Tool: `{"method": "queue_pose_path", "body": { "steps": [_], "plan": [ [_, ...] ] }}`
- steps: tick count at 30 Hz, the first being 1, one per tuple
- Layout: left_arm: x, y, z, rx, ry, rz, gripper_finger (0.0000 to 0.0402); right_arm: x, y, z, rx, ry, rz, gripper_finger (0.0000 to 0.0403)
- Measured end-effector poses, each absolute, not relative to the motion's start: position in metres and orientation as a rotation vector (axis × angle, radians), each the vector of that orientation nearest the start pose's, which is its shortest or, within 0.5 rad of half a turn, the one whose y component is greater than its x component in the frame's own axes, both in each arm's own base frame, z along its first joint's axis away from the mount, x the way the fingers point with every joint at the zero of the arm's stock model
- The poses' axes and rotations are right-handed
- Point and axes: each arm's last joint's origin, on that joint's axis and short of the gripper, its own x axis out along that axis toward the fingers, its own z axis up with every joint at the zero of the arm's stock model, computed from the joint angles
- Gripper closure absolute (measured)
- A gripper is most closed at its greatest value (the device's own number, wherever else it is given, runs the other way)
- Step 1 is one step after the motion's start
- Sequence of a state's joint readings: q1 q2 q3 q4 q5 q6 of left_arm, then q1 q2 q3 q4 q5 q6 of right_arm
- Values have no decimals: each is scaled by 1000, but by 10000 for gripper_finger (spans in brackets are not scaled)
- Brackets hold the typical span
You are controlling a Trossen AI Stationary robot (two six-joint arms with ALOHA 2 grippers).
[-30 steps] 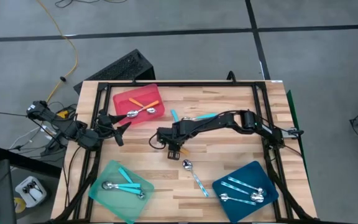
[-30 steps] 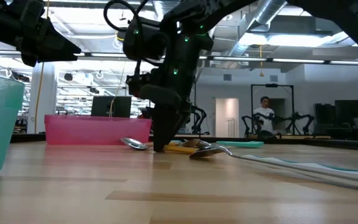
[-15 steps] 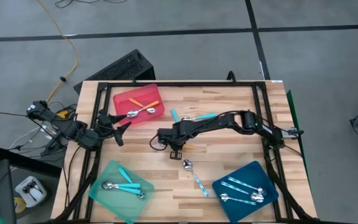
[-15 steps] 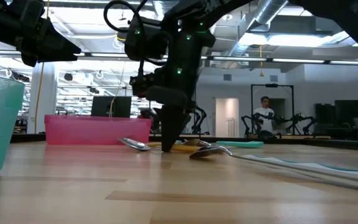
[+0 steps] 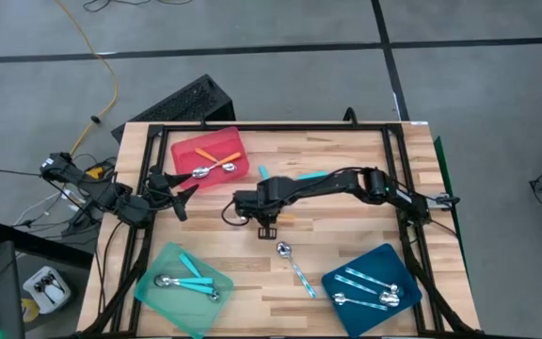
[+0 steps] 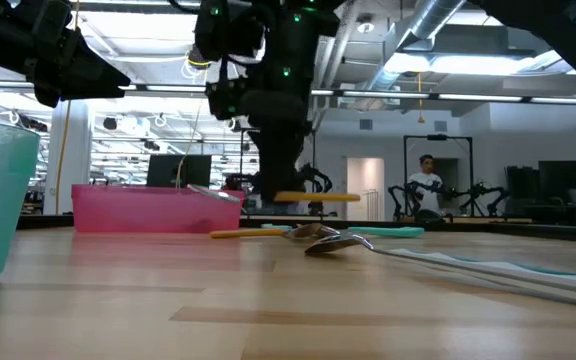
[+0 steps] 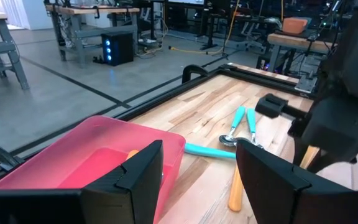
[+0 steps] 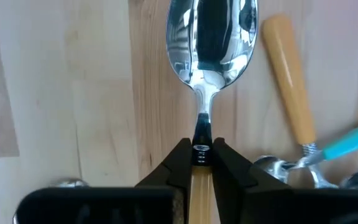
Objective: Sort silverware by color (type)
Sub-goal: Put the yellow spoon into the pink bin
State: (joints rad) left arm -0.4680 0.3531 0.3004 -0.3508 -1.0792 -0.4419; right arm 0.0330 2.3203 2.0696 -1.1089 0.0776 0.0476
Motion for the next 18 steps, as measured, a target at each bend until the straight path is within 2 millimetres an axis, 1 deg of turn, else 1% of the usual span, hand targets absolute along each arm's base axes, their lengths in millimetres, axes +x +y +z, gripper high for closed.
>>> {"method": "queue_pose_path", "body": {
  "steps": [6,12,18],
  "plan": [
    [96,-20,210,-139,153,651,212,476,13,222,-61,1310,-48,338],
    [96,-20,210,-139,153,650,212,483,12,241,-90,1214,-25,338],
    [96,-20,210,-139,154,650,212,493,4,250,-120,1097,-47,337]
  ]
}}
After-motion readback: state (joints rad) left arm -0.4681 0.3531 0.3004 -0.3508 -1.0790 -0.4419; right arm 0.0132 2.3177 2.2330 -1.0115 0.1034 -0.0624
